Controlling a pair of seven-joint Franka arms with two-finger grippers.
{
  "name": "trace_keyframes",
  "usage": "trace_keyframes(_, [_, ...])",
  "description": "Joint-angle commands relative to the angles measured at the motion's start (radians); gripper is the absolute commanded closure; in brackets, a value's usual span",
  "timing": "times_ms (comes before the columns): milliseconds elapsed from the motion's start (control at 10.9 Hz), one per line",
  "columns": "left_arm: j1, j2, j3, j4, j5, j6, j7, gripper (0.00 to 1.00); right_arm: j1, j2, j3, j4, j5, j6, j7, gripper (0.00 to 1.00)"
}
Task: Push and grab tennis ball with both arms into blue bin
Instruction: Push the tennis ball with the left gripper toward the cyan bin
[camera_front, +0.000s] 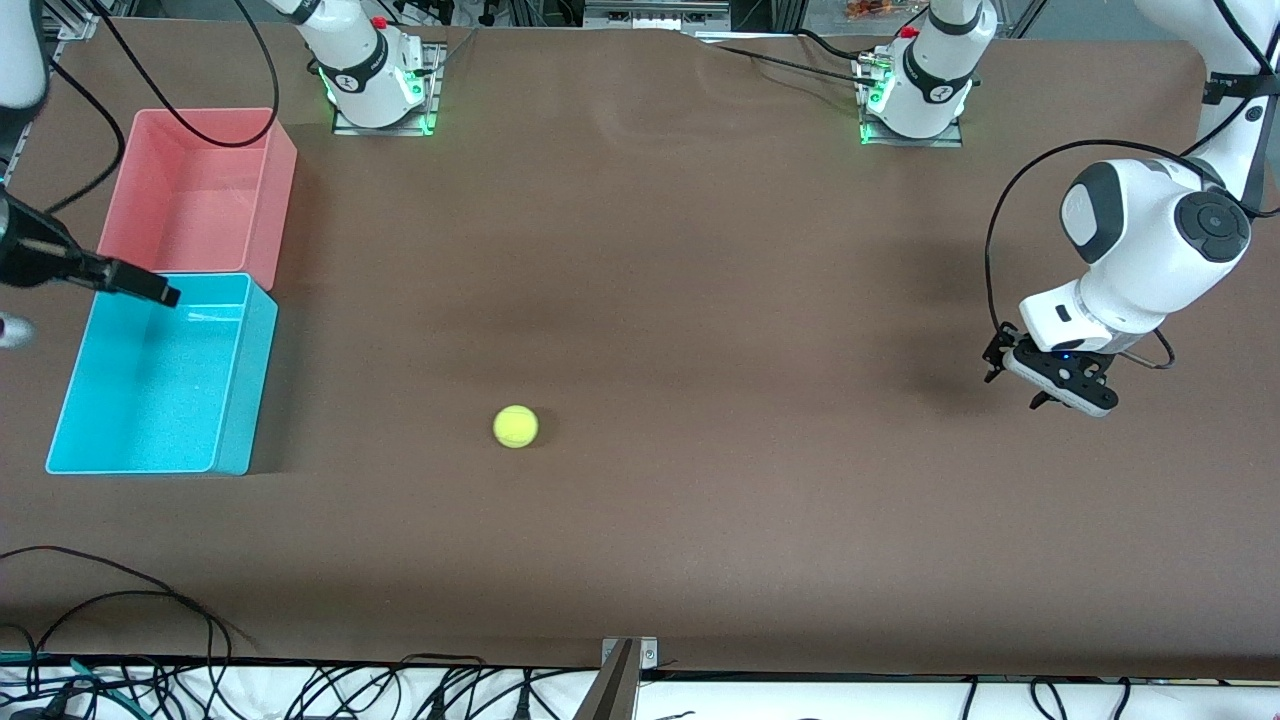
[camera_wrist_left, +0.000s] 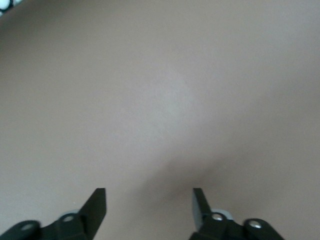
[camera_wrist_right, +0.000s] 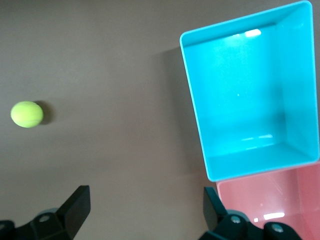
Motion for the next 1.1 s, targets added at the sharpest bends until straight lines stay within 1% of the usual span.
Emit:
trace_keyframes(0, [0.003,-0.057,0.001,-0.055,0.015,0.001,-0.013,0.00,-0.007,0.084,-0.010,0.025,-0.052,0.097,0.001,0.00])
trace_keyframes(275, [0.003,-0.111,0.001,-0.045,0.015,0.004,-0.011,0.00,-0.007,0.176,-0.008,0.026,-0.094,0.245,0.003,0.00])
trace_keyframes(459, [0.006,-0.166,0.002,-0.046,0.016,-0.011,-0.011,0.00,-0.007,0.213,-0.010,0.028,-0.108,0.325,0.003,0.00])
trace_keyframes(550, [0.019,-0.195,0.002,-0.043,0.016,-0.043,-0.013,0.00,-0.007,0.225,-0.010,0.030,-0.121,0.341,0.003,0.00])
trace_keyframes(734, [0.036,-0.240,0.005,-0.040,0.016,-0.083,-0.014,0.00,-0.007,0.227,-0.010,0.030,-0.121,0.349,0.003,0.00])
trace_keyframes(1009, [0.047,-0.265,0.025,-0.029,0.016,-0.106,-0.016,0.00,-0.006,0.241,-0.010,0.030,-0.126,0.352,0.003,0.00])
